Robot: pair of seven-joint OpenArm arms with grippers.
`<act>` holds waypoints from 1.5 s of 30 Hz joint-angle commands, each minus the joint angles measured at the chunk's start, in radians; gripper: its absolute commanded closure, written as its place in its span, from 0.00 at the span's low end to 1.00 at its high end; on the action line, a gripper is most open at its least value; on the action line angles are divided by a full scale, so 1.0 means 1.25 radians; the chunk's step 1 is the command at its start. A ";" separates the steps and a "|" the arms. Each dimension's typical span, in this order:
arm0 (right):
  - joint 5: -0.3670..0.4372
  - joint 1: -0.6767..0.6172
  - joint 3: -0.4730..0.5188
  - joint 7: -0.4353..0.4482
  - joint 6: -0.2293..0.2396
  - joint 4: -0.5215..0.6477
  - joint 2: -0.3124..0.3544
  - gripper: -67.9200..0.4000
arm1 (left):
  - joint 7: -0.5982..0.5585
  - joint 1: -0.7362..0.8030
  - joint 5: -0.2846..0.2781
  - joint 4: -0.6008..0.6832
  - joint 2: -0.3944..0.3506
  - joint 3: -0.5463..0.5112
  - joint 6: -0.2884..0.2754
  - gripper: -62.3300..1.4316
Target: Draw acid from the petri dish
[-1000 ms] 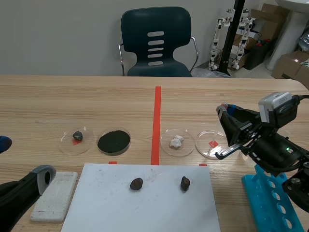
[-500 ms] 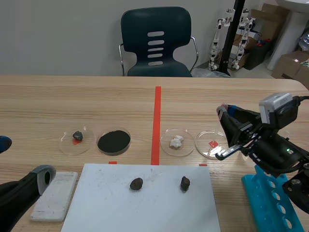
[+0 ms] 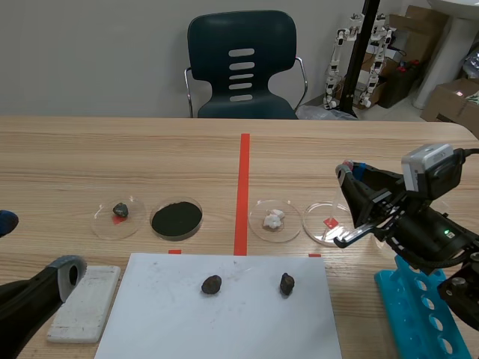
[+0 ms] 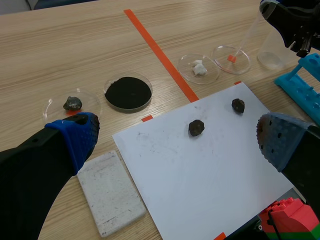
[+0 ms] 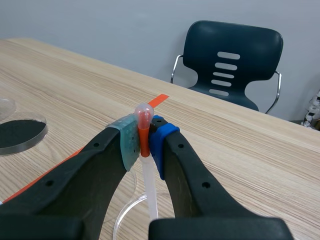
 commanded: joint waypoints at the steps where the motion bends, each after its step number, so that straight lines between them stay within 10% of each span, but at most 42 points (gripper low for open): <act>1: 0.009 0.007 0.006 0.009 0.000 0.010 0.009 0.91 | -0.011 0.002 -0.009 0.013 0.000 -0.007 -0.001 0.00; 28: 0.057 0.004 0.006 -0.001 0.001 0.038 0.030 0.91 | -0.011 0.002 -0.009 0.013 0.000 -0.007 -0.001 0.00; 45: 0.143 -0.223 0.011 -0.117 0.001 0.476 0.203 0.91 | -0.011 0.002 -0.009 0.013 0.000 -0.007 -0.001 0.00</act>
